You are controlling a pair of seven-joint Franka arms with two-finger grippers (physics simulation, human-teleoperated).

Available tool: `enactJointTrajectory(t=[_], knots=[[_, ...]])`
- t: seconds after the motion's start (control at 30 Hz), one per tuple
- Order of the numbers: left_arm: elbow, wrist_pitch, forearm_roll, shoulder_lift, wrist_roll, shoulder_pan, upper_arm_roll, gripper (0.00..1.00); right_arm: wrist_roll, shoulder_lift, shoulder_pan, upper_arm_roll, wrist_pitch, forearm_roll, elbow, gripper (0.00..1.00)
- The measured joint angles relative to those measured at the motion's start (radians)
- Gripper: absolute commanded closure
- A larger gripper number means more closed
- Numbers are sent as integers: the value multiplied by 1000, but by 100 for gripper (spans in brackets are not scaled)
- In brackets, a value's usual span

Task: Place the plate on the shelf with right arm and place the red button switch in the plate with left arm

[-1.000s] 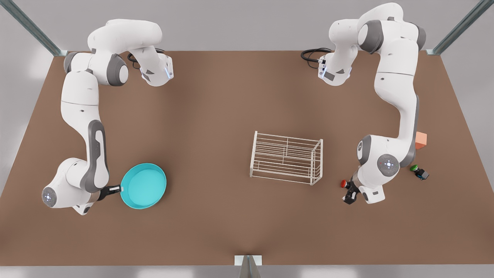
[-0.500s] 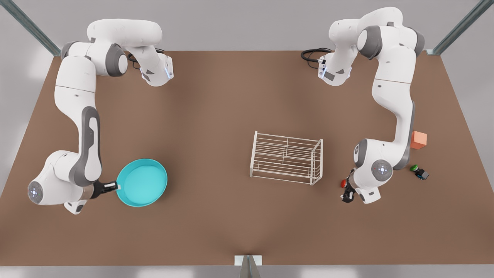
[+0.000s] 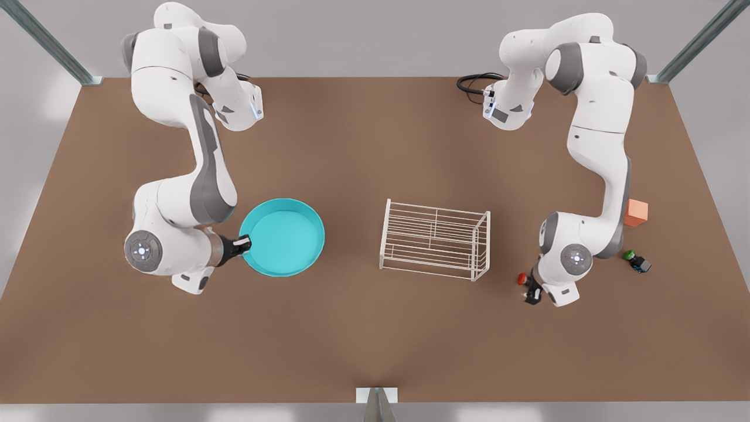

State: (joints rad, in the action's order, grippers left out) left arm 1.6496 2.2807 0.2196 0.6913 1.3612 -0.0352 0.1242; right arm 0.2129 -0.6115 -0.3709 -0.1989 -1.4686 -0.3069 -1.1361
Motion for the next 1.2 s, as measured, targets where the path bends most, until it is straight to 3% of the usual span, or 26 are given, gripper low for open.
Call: enactJointTrajectory(t=[0.33,0.67,0.9,1.07,1.1,1.13,1.2], knots=[[27,49,54,33,-6,-34,0,0,-391,1,-309,1,-7,-8,57,81],[44,98,73,42,-18,-37,3,0,-822,-75,-523,-6,-198,-15,57,81],[46,112,74,43,-22,-39,4,35,-1075,-151,-541,-3,-365,-40,58,81],[46,115,75,43,-23,-41,3,34,-1221,-176,-576,-5,-459,-43,58,80],[46,116,75,44,-23,-41,3,33,-1246,-176,-577,-4,-471,-43,58,50],[46,117,75,44,-23,-40,3,32,-1271,-177,-578,-3,-480,-42,58,0],[45,117,76,46,-23,-40,3,32,-1315,-173,-574,-7,-490,-41,56,0]])
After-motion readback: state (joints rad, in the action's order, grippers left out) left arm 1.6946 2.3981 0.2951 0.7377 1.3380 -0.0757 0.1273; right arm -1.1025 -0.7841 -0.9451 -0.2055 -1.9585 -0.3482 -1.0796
